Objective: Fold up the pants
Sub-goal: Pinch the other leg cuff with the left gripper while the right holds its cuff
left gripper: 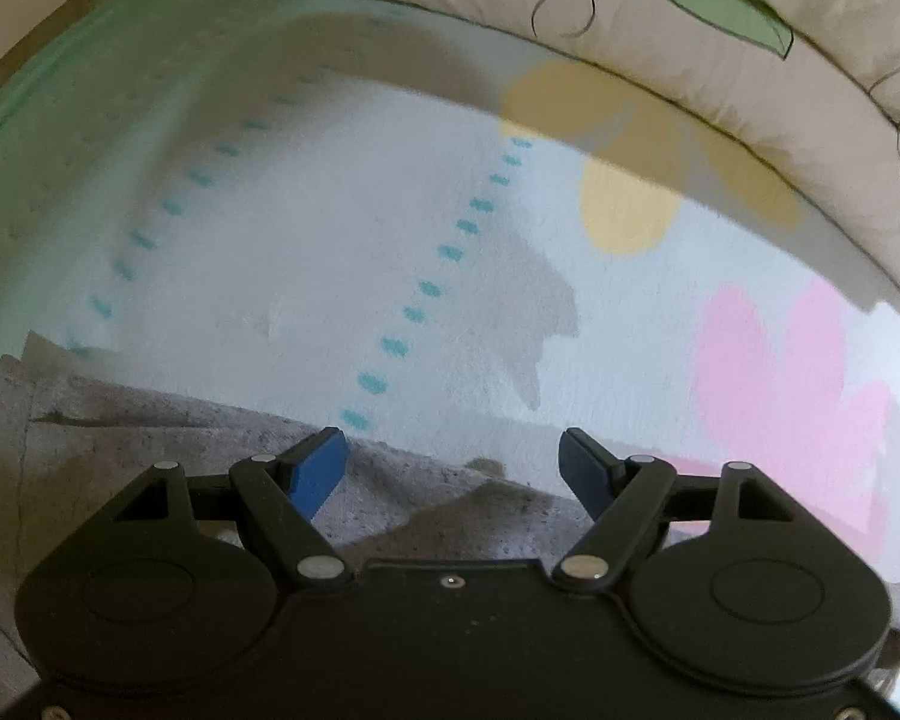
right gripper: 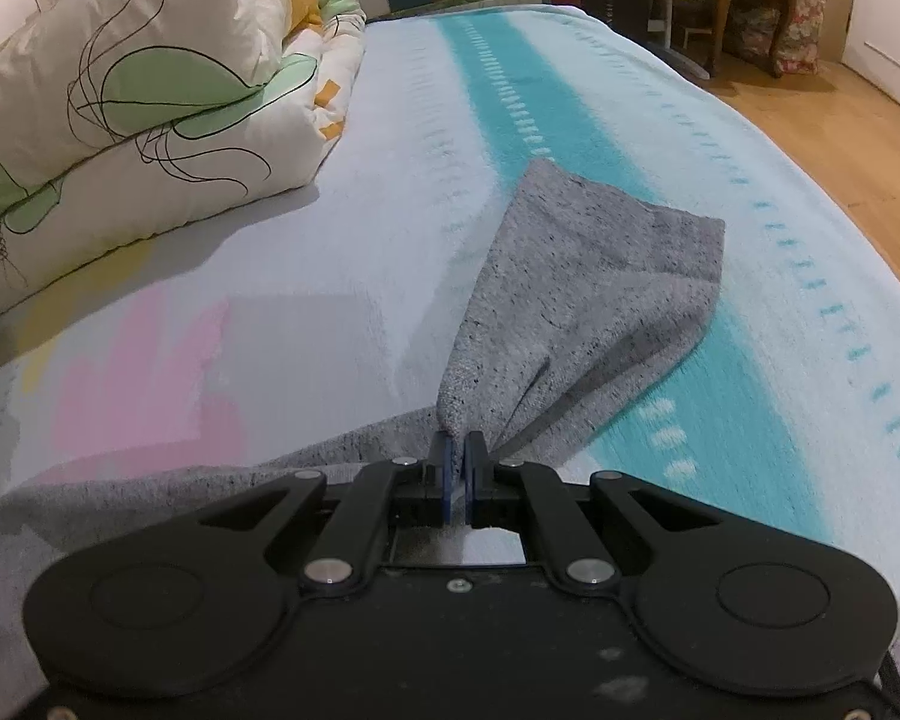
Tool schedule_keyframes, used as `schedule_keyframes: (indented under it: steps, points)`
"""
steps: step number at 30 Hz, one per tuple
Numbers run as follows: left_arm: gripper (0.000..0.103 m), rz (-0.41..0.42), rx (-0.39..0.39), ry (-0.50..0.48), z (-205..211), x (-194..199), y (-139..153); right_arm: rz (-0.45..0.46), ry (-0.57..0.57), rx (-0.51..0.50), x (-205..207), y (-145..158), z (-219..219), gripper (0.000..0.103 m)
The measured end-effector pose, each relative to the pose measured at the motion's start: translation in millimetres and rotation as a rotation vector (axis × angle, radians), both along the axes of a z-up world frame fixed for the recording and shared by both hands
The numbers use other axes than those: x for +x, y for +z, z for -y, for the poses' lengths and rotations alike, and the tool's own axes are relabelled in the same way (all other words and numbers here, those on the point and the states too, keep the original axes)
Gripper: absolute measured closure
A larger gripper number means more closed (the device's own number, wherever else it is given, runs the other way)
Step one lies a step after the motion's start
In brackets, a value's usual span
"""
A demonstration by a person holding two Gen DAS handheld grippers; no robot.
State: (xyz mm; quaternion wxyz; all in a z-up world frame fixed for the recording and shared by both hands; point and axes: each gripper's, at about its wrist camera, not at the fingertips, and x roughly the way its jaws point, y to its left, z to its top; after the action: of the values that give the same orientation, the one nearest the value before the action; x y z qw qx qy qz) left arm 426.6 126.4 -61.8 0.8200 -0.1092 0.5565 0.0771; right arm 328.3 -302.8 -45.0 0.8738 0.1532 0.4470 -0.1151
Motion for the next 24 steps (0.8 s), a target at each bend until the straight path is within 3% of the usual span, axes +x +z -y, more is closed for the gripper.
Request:
schedule_keyframes:
  steps: [5,7,9,10,11,13,15,20,24]
  points:
    - [0.025,-0.031,-0.019,0.010,3.0,-6.3,-3.8,0.026,0.012,0.043,-22.9,8.5,7.5,0.099]
    - [0.030,-0.049,-0.038,0.020,1.6,-9.7,-5.1,0.036,0.018,0.061,-35.1,14.4,8.9,0.099]
    - [0.047,-0.068,-0.064,0.044,-1.0,-14.7,-7.1,0.044,0.028,0.062,-45.9,20.5,8.1,0.099]
    - [0.074,-0.070,-0.098,0.049,-4.1,-18.9,-8.2,0.052,0.035,0.058,-53.0,24.0,7.2,0.099]
    - [0.091,-0.069,-0.150,0.053,-8.0,-24.3,-8.1,0.057,0.041,0.053,-57.7,26.6,5.3,0.099]
    - [0.095,-0.031,-0.197,0.082,-15.9,-38.2,-4.1,0.064,0.056,0.043,-68.3,31.3,1.8,0.099]
    - [0.097,0.017,-0.194,0.083,-19.3,-57.2,6.6,0.071,0.066,0.038,-79.9,34.7,-0.6,0.099]
    - [0.098,0.108,-0.086,0.008,-14.6,-121.2,44.8,0.076,0.059,0.051,-110.3,40.3,-1.9,0.099]
    - [0.098,0.156,-0.083,-0.018,-17.4,-177.1,66.4,0.069,0.046,0.062,-138.3,44.2,0.2,0.099]
